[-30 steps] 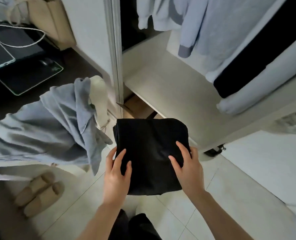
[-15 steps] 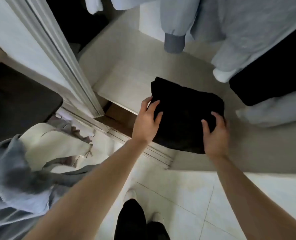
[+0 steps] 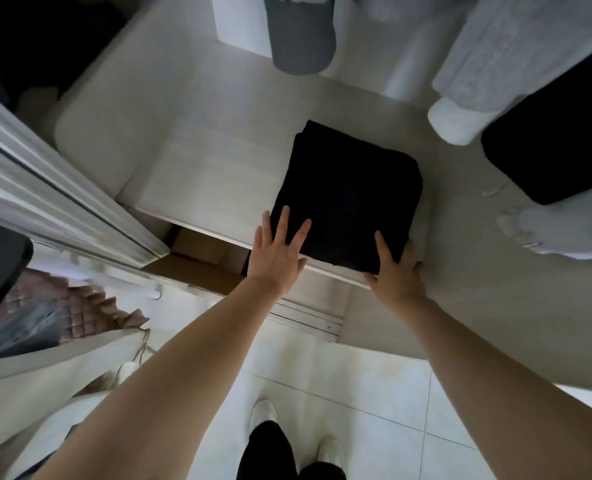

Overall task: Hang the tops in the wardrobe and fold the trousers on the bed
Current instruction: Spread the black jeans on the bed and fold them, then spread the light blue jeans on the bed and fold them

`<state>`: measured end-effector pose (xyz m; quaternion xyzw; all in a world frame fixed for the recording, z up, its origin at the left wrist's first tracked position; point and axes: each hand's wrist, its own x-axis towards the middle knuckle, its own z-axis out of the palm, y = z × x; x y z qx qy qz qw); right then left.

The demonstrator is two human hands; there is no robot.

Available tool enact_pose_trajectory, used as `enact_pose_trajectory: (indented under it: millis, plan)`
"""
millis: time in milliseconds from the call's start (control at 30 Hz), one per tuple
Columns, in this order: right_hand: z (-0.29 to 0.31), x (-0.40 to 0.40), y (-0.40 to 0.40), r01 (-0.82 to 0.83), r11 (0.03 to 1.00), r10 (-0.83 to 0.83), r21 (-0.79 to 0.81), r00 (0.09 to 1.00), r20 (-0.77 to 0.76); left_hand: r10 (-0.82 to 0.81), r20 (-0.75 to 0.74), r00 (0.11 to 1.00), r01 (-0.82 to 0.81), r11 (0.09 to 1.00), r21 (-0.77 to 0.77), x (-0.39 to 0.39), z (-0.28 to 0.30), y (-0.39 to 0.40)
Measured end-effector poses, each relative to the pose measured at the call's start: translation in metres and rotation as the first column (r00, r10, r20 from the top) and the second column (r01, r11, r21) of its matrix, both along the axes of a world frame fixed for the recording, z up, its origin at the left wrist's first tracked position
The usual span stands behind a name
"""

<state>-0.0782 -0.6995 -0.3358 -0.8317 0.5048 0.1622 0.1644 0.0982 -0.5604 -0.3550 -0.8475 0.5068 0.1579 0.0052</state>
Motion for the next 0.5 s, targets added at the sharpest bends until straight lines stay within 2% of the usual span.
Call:
enact_pose_trajectory:
  millis: [100,167,267,400,500]
  plan:
    - [-0.005,0.010,-0.002,-0.041,0.994,0.042,-0.099,0.999,0.003,0.002,-0.050,0.999,-0.002,1.000,0.010,0.014,-0.006,-0.010]
    - [-0.009,0.013,-0.002,-0.069,0.989,0.067,-0.134,0.998,-0.023,0.021,-0.154,0.988,-0.022,1.000,-0.002,0.017,-0.010,-0.012]
    - [-0.013,0.005,0.000,-0.025,0.979,0.019,-0.204,0.999,-0.032,0.007,-0.270,0.963,-0.029,0.997,-0.077,0.012,-0.013,-0.013]
    - [-0.017,-0.018,0.003,0.076,0.971,-0.097,-0.228,0.992,-0.084,-0.073,-0.243,0.967,0.060,0.996,-0.060,-0.019,-0.011,-0.016]
    - [-0.018,-0.025,0.002,0.058,0.982,-0.085,-0.181,0.986,-0.142,-0.029,-0.216,0.976,0.049,0.995,0.088,-0.034,-0.010,-0.031]
